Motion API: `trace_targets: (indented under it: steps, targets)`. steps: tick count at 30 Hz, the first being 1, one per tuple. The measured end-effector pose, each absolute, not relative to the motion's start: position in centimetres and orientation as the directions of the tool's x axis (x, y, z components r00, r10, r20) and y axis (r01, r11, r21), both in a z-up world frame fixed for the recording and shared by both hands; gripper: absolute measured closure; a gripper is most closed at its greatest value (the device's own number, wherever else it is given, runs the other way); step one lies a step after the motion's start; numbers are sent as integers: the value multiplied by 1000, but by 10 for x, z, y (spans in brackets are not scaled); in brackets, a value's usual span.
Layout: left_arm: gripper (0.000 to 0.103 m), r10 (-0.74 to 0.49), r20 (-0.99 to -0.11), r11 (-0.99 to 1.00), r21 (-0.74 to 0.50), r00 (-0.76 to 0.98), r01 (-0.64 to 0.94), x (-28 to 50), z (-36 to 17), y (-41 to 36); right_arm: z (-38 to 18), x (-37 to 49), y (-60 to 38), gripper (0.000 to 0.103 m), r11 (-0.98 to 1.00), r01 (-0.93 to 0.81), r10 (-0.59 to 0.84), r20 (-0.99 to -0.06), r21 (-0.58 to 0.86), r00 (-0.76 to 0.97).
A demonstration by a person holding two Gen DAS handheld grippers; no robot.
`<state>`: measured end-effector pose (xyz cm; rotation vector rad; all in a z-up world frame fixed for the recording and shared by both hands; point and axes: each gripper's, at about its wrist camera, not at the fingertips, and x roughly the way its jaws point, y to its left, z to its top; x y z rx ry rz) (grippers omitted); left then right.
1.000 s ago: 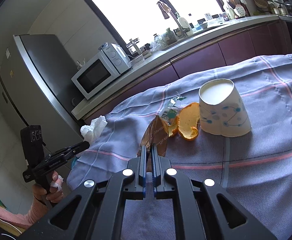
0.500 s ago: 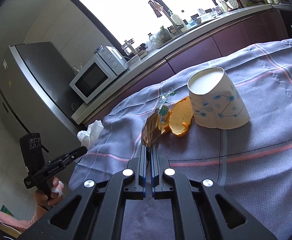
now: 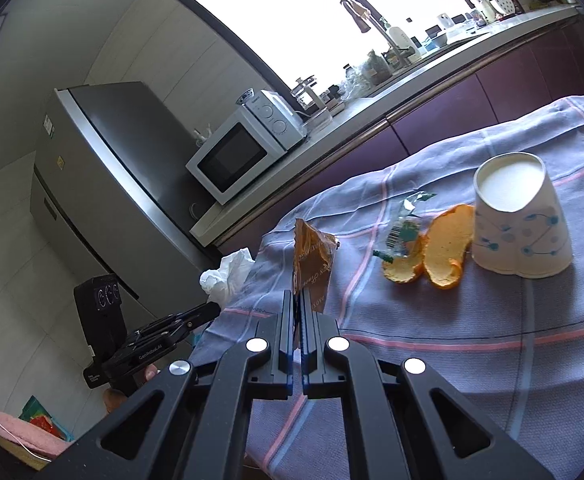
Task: Collect trash
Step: 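Lift the tissue and gold bag off the cloth with both grippers, then carry the tissue and gold bag to the teal bin and open both grippers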
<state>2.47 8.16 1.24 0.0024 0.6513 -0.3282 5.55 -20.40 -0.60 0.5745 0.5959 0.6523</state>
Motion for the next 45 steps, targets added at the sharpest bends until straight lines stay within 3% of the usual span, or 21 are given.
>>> trace_targets:
  steps: [19,45]
  targets:
    - [94,-179,-577,984,-87,797,158,-2,23,147,5,103,-104,101,525,-533,839,-297,664,457]
    - [94,11,-596,989,-110,803,-95,-23,11,258,13,153,28,101,401,-640,913,-339,656,225]
